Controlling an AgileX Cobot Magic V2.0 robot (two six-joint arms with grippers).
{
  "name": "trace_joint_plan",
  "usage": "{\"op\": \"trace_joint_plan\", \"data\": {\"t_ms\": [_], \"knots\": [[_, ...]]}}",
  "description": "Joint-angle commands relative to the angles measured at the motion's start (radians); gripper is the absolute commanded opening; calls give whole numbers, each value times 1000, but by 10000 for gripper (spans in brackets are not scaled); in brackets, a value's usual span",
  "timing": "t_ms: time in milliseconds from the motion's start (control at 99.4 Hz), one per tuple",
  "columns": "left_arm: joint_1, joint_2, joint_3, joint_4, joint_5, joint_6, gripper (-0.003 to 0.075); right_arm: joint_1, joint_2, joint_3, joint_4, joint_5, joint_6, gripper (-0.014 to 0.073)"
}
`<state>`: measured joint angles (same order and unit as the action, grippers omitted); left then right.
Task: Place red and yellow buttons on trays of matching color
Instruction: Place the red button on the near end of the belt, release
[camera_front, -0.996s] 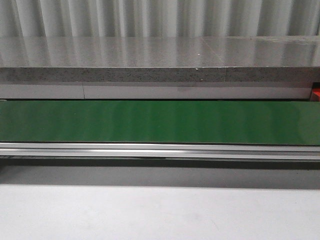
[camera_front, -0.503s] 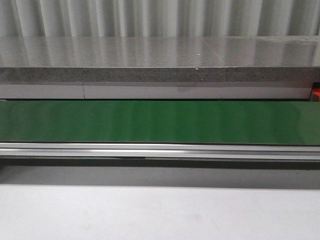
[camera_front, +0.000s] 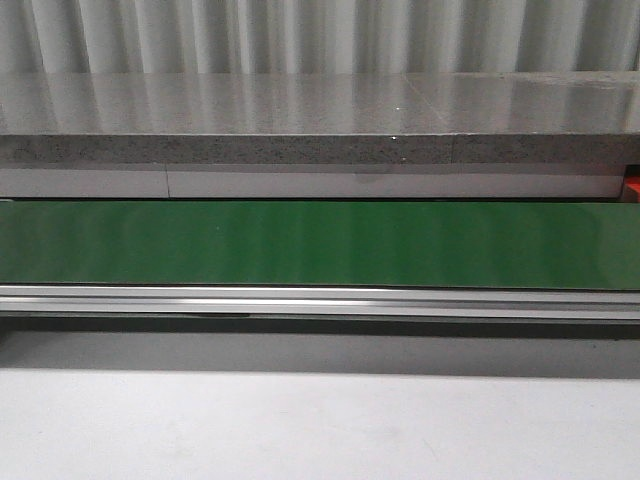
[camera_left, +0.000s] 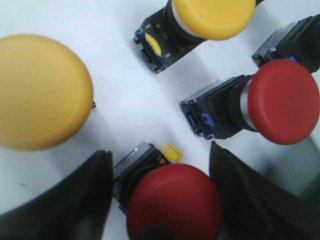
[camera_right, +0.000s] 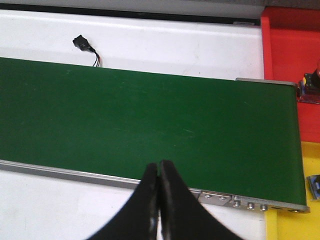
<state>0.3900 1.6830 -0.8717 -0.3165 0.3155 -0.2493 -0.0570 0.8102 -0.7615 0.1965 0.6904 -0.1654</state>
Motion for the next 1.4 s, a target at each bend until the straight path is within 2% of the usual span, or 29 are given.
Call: {"op": "trace_joint_plan", "data": {"t_ms": [0, 141, 372, 634, 745, 956, 976, 986, 1067, 1188, 1389], "knots": [[3, -33, -29, -14, -18, -9, 209, 1, -8, -24, 4, -52, -8, -124], [3, -41, -35, -14, 44, 29, -20, 1, -8, -24, 4, -52, -8, -124], [3, -142, -51, -14, 116, 108, -18, 1, -8, -24, 4, -52, -8, -124], [-18, -308, -117, -14, 208, 309, -19, 1, -8, -24, 4, -52, -8, -124], [-73, -319, -169, -14, 255, 384, -19, 1, -8, -24, 4, -52, -8, -124], [-227, -301, -209, -7, 238, 498, -19, 1, -8, -24, 4, -52, -8, -124], [-242, -296, -211, -2, 238, 503, -19, 1, -8, -24, 4, -52, -8, -124], [-298, -261, -227, 40, 235, 509, -19, 1, -8, -24, 4, -52, -8, -124], [-340, -224, -237, 81, 234, 509, -19, 1, -8, -24, 4, -52, -8, -124], [-376, -181, -240, 109, 234, 509, -19, 1, -8, -24, 4, -52, -8, -124], [-380, -148, -240, 119, 240, 509, -19, 1, -8, -24, 4, -52, -8, -124]]}}
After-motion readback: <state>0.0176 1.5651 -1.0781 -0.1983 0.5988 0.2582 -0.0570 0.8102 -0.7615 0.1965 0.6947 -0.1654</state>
